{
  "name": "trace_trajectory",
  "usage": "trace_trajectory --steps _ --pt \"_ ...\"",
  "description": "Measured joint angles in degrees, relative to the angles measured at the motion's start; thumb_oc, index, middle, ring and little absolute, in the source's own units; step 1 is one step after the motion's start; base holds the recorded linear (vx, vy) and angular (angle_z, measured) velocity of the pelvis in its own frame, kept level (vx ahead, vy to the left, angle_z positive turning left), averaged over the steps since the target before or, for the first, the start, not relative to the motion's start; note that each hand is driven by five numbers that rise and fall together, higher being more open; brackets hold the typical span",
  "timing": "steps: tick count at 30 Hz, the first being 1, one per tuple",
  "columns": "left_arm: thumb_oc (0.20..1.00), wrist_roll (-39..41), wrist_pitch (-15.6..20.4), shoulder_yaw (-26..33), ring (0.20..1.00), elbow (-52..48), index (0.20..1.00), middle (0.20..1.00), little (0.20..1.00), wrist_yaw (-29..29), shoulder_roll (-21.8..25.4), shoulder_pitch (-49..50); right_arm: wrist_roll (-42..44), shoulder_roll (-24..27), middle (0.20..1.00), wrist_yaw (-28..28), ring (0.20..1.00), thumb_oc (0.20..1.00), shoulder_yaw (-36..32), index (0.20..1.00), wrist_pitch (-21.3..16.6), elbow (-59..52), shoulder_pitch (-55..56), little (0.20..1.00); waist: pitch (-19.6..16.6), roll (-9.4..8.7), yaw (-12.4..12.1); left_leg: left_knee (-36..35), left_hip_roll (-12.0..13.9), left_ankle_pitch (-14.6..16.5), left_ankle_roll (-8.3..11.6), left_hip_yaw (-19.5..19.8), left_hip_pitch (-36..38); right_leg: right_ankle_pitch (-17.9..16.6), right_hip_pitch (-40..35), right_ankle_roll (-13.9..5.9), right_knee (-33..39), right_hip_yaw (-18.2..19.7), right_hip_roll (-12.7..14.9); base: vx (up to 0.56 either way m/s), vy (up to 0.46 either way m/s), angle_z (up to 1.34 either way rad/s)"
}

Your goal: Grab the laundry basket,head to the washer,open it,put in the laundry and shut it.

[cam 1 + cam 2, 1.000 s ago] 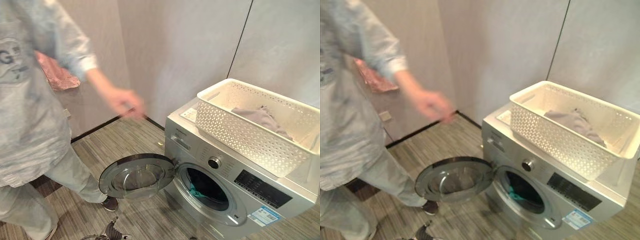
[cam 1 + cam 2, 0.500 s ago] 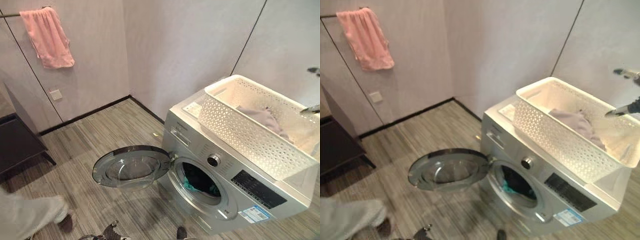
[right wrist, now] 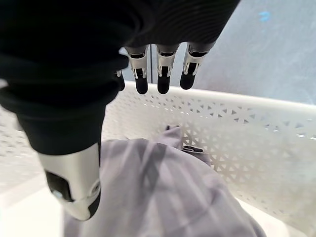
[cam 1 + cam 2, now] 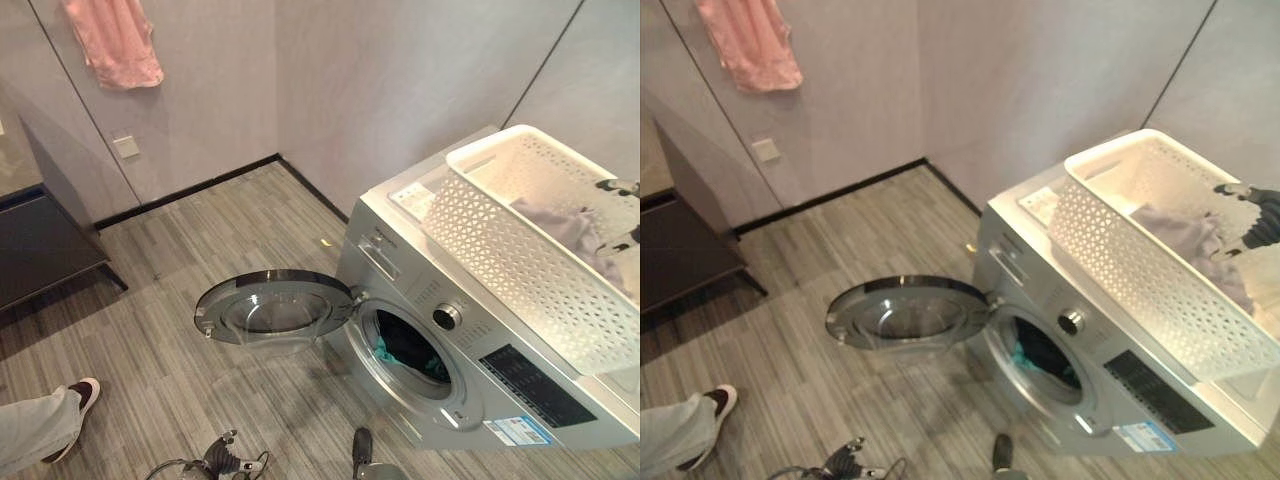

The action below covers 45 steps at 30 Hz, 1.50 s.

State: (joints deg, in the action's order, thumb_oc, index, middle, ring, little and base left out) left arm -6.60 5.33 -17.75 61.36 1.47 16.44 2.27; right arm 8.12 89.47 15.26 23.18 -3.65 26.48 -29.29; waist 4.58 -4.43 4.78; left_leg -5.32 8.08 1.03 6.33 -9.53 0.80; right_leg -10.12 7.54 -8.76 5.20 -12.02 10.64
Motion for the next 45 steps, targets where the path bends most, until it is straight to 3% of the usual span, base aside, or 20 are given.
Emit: trace_trajectory --steps 6,12,14,24,25,26,35,43,45 --pt "1.000 2.1 0.1 0.7 1.000 -0.9 1.000 1.000 1.000 0.0 0.0 0.2 -2.2 -0.2 1.000 0.0 1.000 1.000 5.1 1.000 0.0 3.7 -3.3 1.000 1.2 1.74 -1.1 0.0 1.4 -0.7 0.75 1.0 -2.4 0.0 1.5 0.87 -0.2 -1.5 -1.4 -0.01 -0.086 0.10" --pt "1.000 4.4 0.9 0.5 1.000 -4.6 1.000 1.000 1.000 0.1 0.2 -1.5 -2.4 -7.4 1.000 -0.4 1.000 1.000 8.6 1.000 0.1 5.4 -5.8 1.000 3.9 2.42 -1.1 0.9 2.9 -1.5 1.26 1.3 -6.2 0.0 4.7 1.73 -0.2 -1.6 -3.0 -0.04 -0.100 -0.01" --pt "1.000 4.5 1.0 0.5 1.000 -4.5 1.000 1.000 1.000 0.1 0.1 -2.4 -2.4 -7.5 1.000 -1.2 1.000 1.000 8.5 1.000 0.0 5.6 -8.4 1.000 5.1 2.86 -0.9 1.0 3.2 -1.8 1.40 1.6 -7.0 -0.5 5.3 2.37 -0.2 -1.9 -3.2 -0.02 -0.059 0.03" --pt "1.000 6.2 1.7 -1.7 1.000 -5.0 1.000 1.000 1.000 0.1 0.8 -3.9 -6.2 -7.5 1.000 1.2 1.000 1.000 10.3 1.000 1.2 4.4 -8.1 1.000 6.7 1.15 -1.2 1.1 5.4 -2.9 1.87 3.6 -9.6 0.0 6.8 3.07 -0.2 -3.6 -5.0 -0.01 -0.071 0.06" --pt "1.000 6.3 1.7 -1.7 1.000 -5.1 1.000 1.000 1.000 0.1 0.8 -4.1 -6.8 -7.9 0.269 1.5 0.269 0.269 10.2 0.269 1.4 5.1 -7.9 0.269 6.7 1.20 -1.1 1.1 5.5 -3.0 1.93 4.0 -9.8 0.1 6.8 3.11 -0.2 -4.0 -5.0 0.00 -0.041 0.16" --pt "1.000 6.3 1.7 -1.7 1.000 -5.1 1.000 1.000 1.000 0.1 0.9 -4.3 -6.8 -8.1 0.200 1.7 0.200 0.200 10.1 0.200 1.5 6.1 -7.8 0.200 6.7 1.03 -1.1 1.0 5.5 -3.1 2.02 4.2 -10.0 0.1 6.8 3.12 -0.2 -4.2 -5.0 -0.01 -0.030 0.12" --pt "1.000 6.3 1.8 -1.8 1.000 -4.6 1.000 1.000 1.000 0.8 1.3 -4.5 -6.7 -11.4 0.200 2.1 0.200 0.200 4.1 0.200 2.2 7.9 -7.0 0.200 6.1 0.30 -1.2 0.8 5.4 -3.2 2.08 3.6 -9.1 -0.2 6.5 3.44 -0.2 -3.6 -4.9 0.00 0.001 -0.03" --pt "1.000 6.2 1.7 -0.9 1.000 -6.6 1.000 1.000 1.000 1.4 1.2 -4.6 2.0 -12.5 0.200 -1.4 0.200 0.200 -3.0 0.200 1.1 1.4 -0.1 0.200 4.0 2.26 -0.7 0.1 5.6 -3.0 2.00 2.5 -6.7 -0.3 5.0 3.61 -0.2 -2.5 -5.6 0.03 0.000 -0.07" --pt "1.000 6.1 1.6 -0.6 1.000 -6.6 1.000 1.000 1.000 1.4 1.2 -4.4 5.5 -12.3 0.200 -2.1 0.200 0.200 -8.9 0.200 0.6 0.0 3.1 0.200 3.7 2.74 -0.8 0.1 5.7 -3.0 1.96 2.5 -5.8 0.0 4.1 3.38 -0.2 -2.5 -5.7 0.07 -0.011 0.02"
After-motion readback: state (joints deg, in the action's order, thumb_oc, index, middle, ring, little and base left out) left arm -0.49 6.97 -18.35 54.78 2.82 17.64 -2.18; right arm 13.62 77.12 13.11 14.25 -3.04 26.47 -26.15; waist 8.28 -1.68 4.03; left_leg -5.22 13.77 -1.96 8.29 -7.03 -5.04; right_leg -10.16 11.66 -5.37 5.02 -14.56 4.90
